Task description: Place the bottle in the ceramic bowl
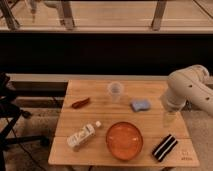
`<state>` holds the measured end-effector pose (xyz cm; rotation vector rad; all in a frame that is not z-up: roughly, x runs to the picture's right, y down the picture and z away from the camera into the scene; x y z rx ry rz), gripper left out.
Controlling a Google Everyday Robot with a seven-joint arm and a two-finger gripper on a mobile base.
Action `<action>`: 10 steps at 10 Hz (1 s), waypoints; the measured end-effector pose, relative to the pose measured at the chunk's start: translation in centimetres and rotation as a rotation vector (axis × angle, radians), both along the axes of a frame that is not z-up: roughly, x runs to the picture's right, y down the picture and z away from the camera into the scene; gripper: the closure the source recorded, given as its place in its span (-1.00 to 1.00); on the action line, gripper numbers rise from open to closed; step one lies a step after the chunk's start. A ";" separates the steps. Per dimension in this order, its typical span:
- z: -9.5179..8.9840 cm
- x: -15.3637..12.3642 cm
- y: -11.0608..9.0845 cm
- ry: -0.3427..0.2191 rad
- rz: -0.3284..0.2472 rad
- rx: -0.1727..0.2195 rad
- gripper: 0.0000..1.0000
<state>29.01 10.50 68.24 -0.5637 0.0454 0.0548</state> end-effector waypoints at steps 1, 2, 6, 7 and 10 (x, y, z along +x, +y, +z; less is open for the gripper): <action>0.0 0.0 0.0 0.000 0.000 0.000 -0.60; 0.0 0.0 0.0 0.000 0.000 0.000 -0.60; 0.0 0.0 0.0 0.000 0.000 0.000 -0.61; 0.0 -0.1 0.0 0.000 -0.001 0.000 -0.68; -0.3 -3.5 -0.2 -0.008 -0.070 -0.006 -1.00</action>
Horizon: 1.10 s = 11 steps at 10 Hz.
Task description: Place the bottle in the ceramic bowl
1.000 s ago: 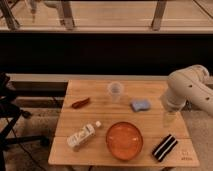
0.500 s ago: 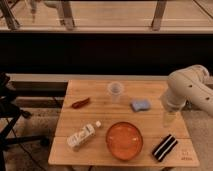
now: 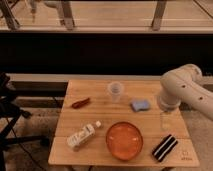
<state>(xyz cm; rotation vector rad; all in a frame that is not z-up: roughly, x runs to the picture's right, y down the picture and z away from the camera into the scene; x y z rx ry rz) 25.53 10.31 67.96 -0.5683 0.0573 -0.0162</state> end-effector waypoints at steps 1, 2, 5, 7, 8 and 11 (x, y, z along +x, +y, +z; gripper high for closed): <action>-0.1 -2.1 -0.1 -0.005 -0.036 -0.003 -1.00; -0.1 -2.9 -0.1 -0.006 -0.049 -0.005 -1.00; -0.3 -5.0 0.1 -0.025 -0.097 -0.007 -1.00; -0.2 -7.7 0.0 -0.059 -0.125 -0.001 -1.00; -0.2 -8.5 0.1 -0.069 -0.139 0.000 -1.00; 0.1 -10.5 0.1 -0.110 -0.174 0.006 -1.00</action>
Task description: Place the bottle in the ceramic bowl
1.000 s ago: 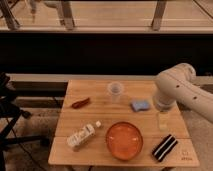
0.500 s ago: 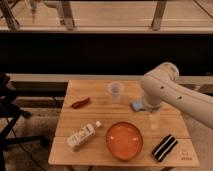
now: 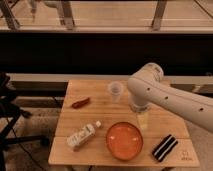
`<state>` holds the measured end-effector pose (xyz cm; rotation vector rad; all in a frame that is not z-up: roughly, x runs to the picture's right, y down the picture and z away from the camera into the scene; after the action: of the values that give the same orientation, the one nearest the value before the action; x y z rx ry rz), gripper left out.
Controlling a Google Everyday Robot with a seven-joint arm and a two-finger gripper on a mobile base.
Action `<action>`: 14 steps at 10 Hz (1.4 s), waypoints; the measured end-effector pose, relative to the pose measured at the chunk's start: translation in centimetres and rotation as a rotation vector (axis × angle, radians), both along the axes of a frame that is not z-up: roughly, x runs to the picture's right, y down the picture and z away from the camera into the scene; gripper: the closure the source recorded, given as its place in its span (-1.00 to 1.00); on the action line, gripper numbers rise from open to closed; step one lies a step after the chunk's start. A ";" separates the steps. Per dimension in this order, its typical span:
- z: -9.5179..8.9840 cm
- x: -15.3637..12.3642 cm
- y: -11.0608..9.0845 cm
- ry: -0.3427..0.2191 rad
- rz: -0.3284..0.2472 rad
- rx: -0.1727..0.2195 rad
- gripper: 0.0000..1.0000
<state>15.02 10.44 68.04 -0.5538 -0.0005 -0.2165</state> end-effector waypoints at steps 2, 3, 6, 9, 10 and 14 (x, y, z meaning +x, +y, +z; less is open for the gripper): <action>0.0 -1.3 -0.1 -0.029 -0.012 0.007 -1.00; 0.2 -2.3 -0.3 -0.052 -0.023 0.011 -1.00; 0.4 -3.0 -0.5 -0.091 -0.043 0.015 -1.00; 0.6 -4.9 -0.6 -0.140 -0.084 0.013 -1.00; 0.7 -5.9 -0.6 -0.166 -0.100 0.011 -1.00; 0.9 -7.1 -0.7 -0.217 -0.135 0.005 -1.00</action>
<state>7.88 9.73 68.98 -0.5235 -0.1734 -0.4071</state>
